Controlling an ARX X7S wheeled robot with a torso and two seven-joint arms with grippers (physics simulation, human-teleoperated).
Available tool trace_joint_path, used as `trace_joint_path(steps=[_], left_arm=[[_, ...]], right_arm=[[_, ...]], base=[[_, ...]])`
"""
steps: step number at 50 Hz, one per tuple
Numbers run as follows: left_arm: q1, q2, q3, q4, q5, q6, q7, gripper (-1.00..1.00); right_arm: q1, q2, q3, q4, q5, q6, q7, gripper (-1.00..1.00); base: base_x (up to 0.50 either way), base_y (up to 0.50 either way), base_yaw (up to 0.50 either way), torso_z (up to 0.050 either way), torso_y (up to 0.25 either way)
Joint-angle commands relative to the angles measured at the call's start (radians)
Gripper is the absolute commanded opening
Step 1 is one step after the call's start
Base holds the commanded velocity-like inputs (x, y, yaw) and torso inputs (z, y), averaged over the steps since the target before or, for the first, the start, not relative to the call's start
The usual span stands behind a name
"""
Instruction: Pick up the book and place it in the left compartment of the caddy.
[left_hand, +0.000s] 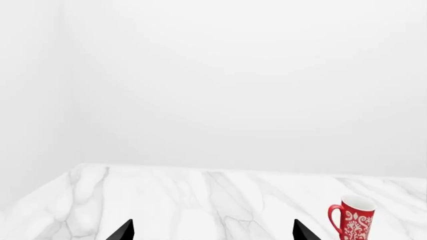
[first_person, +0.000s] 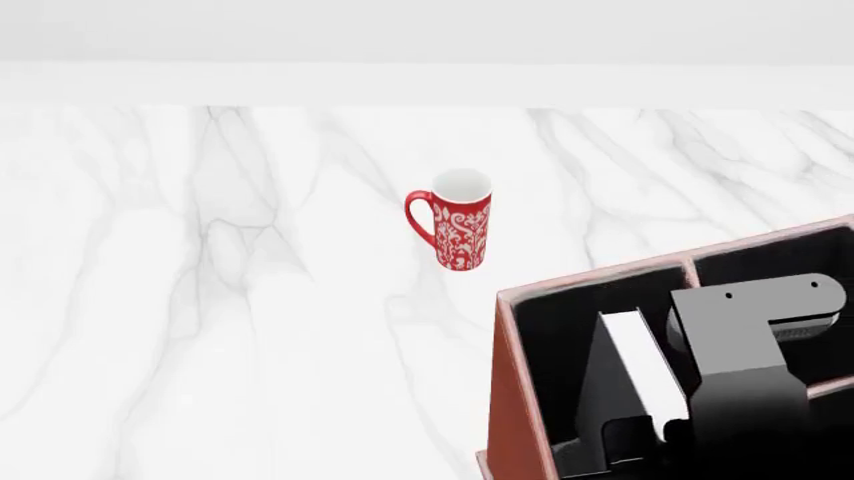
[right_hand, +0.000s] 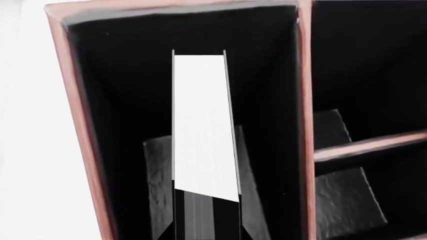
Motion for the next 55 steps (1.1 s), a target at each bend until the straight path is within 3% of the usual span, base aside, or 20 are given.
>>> trace_joint_path(steps=[1, 55], left_arm=[[-0.002, 0.001, 0.002, -0.001, 0.001, -0.001, 0.001, 1.0], [0.003, -0.001, -0.001, 0.005, 0.0, 0.001, 0.001, 1.0]], right_arm=[[0.013, -0.007, 0.02, 0.01, -0.074, 0.007, -0.028, -1.0], [-0.065, -0.046, -0.007, 0.05, -0.163, -0.044, -0.079, -1.0]], base=[[0.0, 0.0, 0.0, 0.0, 0.0], [0.0, 0.0, 0.0, 0.0, 0.001]])
